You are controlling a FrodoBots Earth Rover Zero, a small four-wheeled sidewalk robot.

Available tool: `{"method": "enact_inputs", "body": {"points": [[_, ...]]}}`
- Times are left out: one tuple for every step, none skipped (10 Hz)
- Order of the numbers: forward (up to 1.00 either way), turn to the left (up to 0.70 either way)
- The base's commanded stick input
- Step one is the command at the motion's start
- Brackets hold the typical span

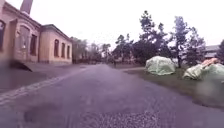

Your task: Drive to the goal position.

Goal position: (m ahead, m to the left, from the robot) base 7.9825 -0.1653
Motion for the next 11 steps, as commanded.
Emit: {"method": "enact_inputs", "body": {"points": [[1.0,0.0],[1.0,0.0],[1.0,0.0],[1.0,0.0],[1.0,0.0],[1.0,0.0],[1.0,0.0],[1.0,0.0],[1.0,0.0],[1.0,0.0],[1.0,0.0]]}}
